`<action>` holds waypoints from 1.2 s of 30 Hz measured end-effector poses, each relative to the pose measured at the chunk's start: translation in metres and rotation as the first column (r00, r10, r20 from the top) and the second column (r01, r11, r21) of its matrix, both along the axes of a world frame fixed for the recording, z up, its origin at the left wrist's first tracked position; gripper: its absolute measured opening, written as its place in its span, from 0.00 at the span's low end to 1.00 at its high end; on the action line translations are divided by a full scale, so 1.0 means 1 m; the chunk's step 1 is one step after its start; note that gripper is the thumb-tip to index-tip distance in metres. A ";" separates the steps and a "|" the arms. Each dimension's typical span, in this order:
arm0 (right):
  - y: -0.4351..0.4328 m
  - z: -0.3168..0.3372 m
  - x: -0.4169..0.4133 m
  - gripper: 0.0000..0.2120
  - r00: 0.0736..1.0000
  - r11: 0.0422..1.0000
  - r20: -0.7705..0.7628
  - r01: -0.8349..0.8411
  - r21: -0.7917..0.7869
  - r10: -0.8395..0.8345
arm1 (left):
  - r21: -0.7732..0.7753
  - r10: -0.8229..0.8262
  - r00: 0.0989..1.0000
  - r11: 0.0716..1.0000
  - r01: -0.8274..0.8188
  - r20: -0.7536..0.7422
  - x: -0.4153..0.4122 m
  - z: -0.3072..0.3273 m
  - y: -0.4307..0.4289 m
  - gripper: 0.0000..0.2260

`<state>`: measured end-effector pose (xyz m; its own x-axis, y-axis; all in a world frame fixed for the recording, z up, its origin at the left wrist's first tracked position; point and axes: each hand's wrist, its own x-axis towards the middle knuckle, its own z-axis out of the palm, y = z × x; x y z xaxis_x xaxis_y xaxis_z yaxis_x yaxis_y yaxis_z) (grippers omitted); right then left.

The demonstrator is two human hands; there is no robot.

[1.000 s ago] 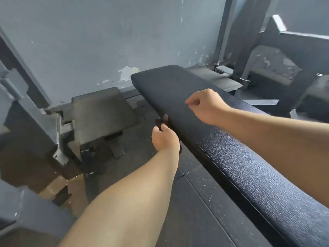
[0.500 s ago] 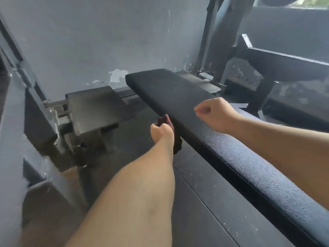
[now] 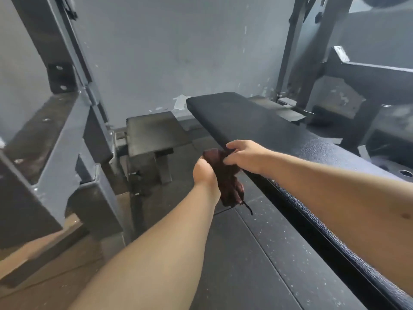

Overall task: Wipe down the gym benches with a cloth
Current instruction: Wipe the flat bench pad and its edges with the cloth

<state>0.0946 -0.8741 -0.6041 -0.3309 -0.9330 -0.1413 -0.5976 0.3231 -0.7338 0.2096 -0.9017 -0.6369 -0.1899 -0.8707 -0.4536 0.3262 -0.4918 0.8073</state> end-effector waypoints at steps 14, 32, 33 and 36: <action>0.013 -0.014 0.038 0.09 0.965 0.967 0.119 0.243 -0.075 -0.233 | -0.361 0.053 0.889 0.924 0.130 0.454 0.014 -0.032 0.001 0.06; -0.015 -0.014 0.012 0.10 0.854 0.914 -0.332 0.343 -0.219 -0.400 | -0.272 0.054 0.967 0.962 0.017 0.249 -0.033 -0.051 -0.059 0.10; -0.020 -0.016 0.007 0.07 0.831 0.921 -0.400 0.329 -0.209 -0.387 | -0.315 0.062 0.970 0.949 0.016 0.237 -0.036 -0.053 -0.062 0.12; -0.028 -0.025 -0.008 0.08 0.779 0.940 -0.530 0.315 -0.132 -0.335 | -0.423 0.024 0.974 0.903 0.076 0.226 -0.049 -0.056 -0.067 0.14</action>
